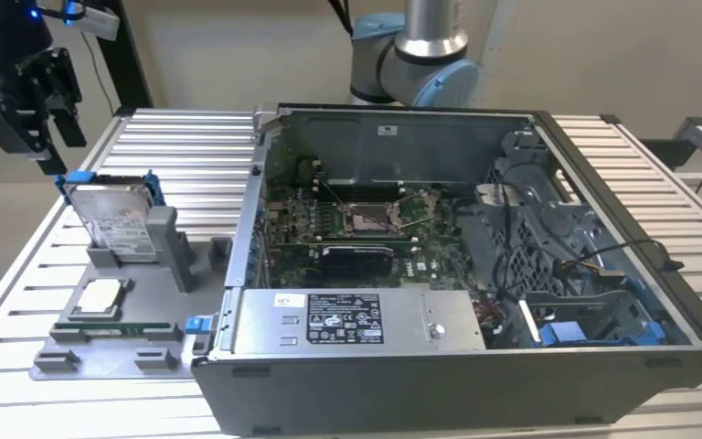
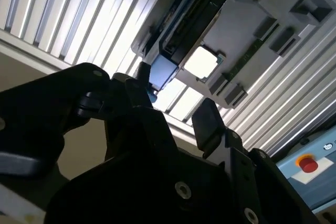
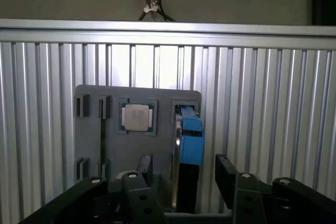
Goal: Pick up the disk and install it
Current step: 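Pick up the disk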
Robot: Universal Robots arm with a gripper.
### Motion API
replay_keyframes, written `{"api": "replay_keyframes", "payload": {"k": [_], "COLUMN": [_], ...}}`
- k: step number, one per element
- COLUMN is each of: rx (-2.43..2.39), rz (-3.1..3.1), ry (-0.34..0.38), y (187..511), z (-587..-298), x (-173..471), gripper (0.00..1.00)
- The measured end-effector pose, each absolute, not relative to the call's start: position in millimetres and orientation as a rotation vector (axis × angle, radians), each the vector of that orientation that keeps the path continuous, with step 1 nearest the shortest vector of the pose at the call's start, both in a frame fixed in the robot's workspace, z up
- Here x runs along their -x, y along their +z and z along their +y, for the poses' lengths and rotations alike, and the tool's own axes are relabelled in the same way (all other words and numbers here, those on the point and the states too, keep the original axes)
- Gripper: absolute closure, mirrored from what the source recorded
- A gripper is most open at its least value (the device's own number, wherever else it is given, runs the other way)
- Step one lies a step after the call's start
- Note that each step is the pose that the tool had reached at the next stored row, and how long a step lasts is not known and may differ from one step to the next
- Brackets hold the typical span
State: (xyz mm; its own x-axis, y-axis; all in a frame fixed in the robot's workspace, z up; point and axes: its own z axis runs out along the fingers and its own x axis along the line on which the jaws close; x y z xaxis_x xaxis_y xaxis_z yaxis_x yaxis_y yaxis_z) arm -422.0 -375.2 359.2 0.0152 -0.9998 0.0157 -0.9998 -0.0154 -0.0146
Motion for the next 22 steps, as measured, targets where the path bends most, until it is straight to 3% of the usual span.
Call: {"api": "replay_keyframes", "payload": {"k": [22], "rx": [-2.238], "rz": [-2.204], "ry": [0.034], "y": [323.6], "z": [-367.1], "x": [425.8], "gripper": [0.0]}}
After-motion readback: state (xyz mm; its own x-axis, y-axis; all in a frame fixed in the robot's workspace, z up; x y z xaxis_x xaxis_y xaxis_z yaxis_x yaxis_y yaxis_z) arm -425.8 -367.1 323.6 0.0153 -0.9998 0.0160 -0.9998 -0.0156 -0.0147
